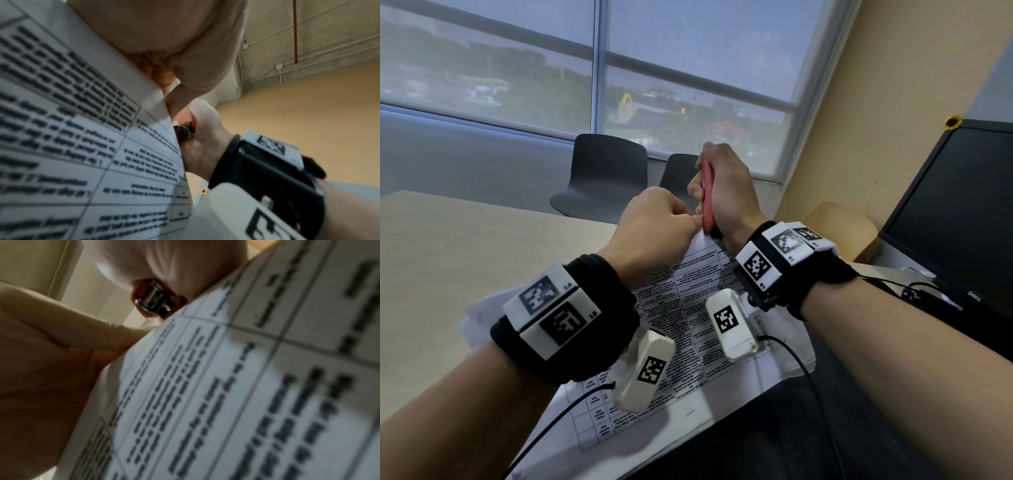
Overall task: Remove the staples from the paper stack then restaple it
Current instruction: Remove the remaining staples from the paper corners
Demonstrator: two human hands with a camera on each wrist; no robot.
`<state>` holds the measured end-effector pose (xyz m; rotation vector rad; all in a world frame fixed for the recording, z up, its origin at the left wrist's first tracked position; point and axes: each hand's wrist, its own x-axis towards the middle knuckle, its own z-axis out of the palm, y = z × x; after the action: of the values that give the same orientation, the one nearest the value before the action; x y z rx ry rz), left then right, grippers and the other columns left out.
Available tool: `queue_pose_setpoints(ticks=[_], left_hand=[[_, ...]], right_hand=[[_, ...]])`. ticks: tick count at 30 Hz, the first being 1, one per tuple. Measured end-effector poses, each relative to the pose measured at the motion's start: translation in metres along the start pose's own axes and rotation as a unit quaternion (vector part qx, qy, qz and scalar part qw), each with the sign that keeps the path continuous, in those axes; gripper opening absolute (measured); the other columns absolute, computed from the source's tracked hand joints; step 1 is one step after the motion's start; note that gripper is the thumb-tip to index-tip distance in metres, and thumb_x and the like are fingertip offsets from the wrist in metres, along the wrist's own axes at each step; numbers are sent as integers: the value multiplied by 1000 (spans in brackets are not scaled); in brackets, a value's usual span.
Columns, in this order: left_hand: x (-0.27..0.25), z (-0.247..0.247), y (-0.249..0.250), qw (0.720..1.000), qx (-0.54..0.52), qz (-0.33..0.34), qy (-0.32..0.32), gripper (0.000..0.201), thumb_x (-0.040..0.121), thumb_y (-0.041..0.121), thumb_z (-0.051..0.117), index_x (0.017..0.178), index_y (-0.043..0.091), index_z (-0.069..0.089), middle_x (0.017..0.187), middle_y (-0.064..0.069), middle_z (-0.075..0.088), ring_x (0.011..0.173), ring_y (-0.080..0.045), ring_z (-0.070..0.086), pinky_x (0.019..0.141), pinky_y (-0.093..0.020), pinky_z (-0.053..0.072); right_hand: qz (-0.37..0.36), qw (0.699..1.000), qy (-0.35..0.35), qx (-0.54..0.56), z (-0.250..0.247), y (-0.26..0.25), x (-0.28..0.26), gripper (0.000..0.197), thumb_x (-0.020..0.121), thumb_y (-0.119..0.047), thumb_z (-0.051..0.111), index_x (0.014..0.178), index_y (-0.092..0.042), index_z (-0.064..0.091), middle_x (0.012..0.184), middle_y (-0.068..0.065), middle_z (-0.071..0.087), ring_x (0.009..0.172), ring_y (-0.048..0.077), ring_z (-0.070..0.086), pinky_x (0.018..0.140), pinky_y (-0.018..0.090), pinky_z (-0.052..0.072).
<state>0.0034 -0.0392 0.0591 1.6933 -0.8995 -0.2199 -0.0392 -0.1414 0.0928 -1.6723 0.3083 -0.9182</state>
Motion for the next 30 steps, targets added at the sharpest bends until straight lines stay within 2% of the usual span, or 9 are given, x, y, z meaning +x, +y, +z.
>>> queue_pose_setpoints(ticks=[8,11,14,17,22,24,26,28,30], left_hand=[[2,-2,-3,998,44,-12,-37,26,87,22,68,68,5,74,54,-4,59,49,-16,51,54,-26,46],[2,-1,-6,998,43,-19,-45,24,87,24,70,71,7,76,60,-9,67,51,-16,56,52,-26,46],[4,-5,-8,999,10,-31,-43,21,88,22,70,77,6,78,82,-22,74,68,-28,68,66,-38,58],[7,-9,-10,999,-4,-36,-37,20,89,20,70,82,3,78,94,-28,71,71,-25,59,68,-34,49],[7,-9,-12,999,-11,-31,-34,38,84,36,71,78,-2,74,62,-9,56,60,-17,47,64,-32,42],[8,-8,-13,999,9,-24,-24,33,85,31,70,68,3,71,55,-5,54,53,-15,45,60,-29,39],[9,-6,-14,999,21,-15,-24,28,87,25,68,66,6,71,56,-7,60,52,-17,52,58,-30,44],[9,-4,-15,999,29,-3,-29,26,91,26,64,74,9,76,72,-10,73,65,-20,66,68,-35,54],[8,-3,-14,999,31,11,-29,28,94,27,62,78,11,78,79,-15,75,72,-23,68,73,-38,57]], right_hand=[[73,980,50,176,-16,-1,0,27,100,-34,36,91,-10,45,60,5,47,46,15,42,45,23,38],[57,987,64,139,-16,-6,-3,28,99,-35,40,88,-11,51,72,4,53,61,15,49,56,27,43],[47,994,67,66,-21,-11,-12,28,101,-38,42,105,-13,53,84,1,46,74,13,46,65,26,43],[26,999,43,10,-35,-4,-27,38,102,-41,47,120,-7,51,82,0,54,70,10,54,65,22,50],[59,996,-23,64,-67,16,-61,59,82,-34,72,125,-3,47,106,17,69,81,23,69,75,33,60],[62,995,-72,11,-77,15,-71,56,79,-27,76,123,-6,49,111,21,66,79,26,70,73,34,61],[73,982,-149,-94,-81,13,-80,51,79,-24,75,124,-10,53,101,15,69,76,23,71,69,31,60],[78,960,-204,-175,-80,13,-85,37,89,-20,68,124,-13,54,95,11,71,75,21,69,69,33,58],[76,960,-182,-200,-76,16,-88,19,99,-21,52,117,-17,56,88,9,70,68,17,61,65,35,52]])
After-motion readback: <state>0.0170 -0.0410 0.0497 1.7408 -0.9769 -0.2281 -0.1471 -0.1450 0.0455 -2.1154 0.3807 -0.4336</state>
